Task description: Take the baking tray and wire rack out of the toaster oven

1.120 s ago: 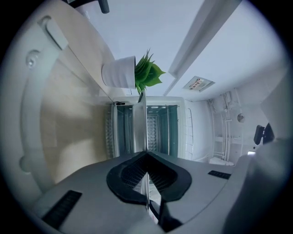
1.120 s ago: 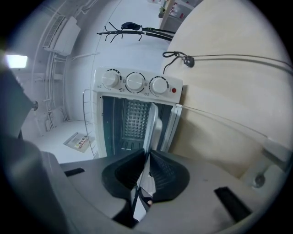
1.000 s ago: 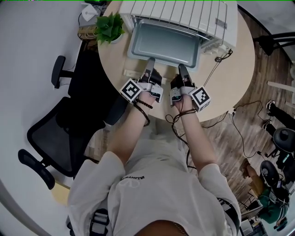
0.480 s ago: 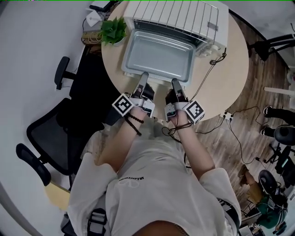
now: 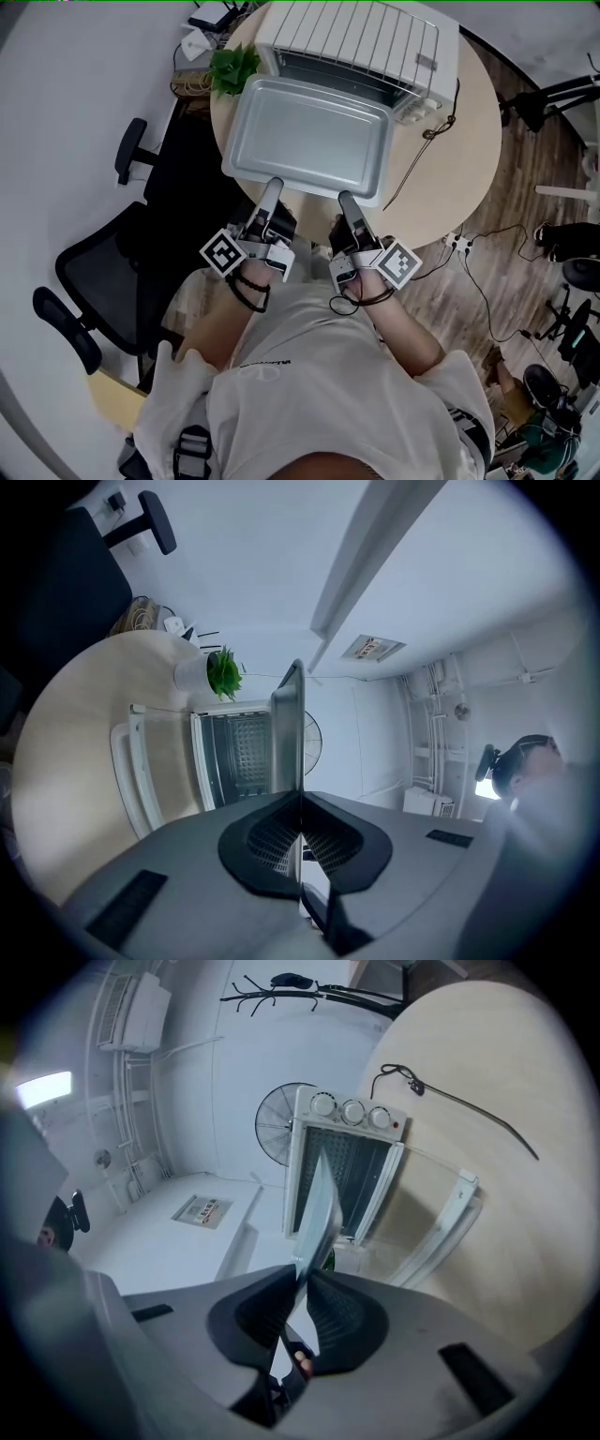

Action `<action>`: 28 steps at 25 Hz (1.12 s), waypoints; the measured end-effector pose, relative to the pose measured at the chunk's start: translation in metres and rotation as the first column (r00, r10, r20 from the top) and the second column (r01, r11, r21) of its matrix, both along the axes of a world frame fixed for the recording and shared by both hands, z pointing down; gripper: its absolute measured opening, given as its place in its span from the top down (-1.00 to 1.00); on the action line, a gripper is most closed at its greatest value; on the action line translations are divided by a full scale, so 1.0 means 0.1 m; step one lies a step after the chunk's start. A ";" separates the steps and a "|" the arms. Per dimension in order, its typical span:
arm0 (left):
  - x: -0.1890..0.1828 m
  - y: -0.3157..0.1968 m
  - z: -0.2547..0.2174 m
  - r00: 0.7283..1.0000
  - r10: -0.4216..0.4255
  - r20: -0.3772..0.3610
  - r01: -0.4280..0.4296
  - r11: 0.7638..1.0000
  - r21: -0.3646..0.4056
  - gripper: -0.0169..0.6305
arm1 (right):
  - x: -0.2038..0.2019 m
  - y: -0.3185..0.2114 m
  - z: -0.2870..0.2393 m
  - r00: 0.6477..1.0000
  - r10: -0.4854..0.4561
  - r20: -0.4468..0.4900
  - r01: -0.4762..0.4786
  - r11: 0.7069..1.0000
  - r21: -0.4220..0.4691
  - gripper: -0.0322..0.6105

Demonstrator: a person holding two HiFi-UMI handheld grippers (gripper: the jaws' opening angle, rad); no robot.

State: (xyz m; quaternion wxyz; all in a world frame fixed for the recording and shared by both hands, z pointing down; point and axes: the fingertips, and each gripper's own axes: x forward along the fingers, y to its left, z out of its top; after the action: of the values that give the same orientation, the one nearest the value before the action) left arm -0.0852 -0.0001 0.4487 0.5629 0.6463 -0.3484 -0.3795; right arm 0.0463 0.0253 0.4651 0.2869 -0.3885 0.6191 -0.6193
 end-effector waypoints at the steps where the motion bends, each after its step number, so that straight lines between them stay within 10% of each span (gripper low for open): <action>1: 0.00 0.02 -0.07 1.000 0.004 0.000 -0.004 1.000 0.005 0.94 | 0.01 0.01 -0.07 1.000 -0.008 -0.005 0.008 1.000 0.009 0.79; 15: 0.13 -0.26 -0.80 0.999 0.026 -0.031 -0.021 0.990 0.138 0.93 | 0.17 -0.31 -0.85 0.994 -0.018 -0.108 0.039 0.980 0.196 0.79; 28: 0.52 -1.16 -0.68 0.997 0.056 -0.054 -0.049 0.991 0.122 0.93 | 0.55 -1.19 -0.79 0.987 0.091 -0.130 -0.068 0.983 0.168 0.79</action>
State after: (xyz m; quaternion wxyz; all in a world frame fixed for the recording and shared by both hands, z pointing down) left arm -0.0334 -0.1163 0.3802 0.5425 0.6767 -0.2915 -0.4034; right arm 0.1017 -0.0933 0.3864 0.2989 -0.4299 0.6699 -0.5264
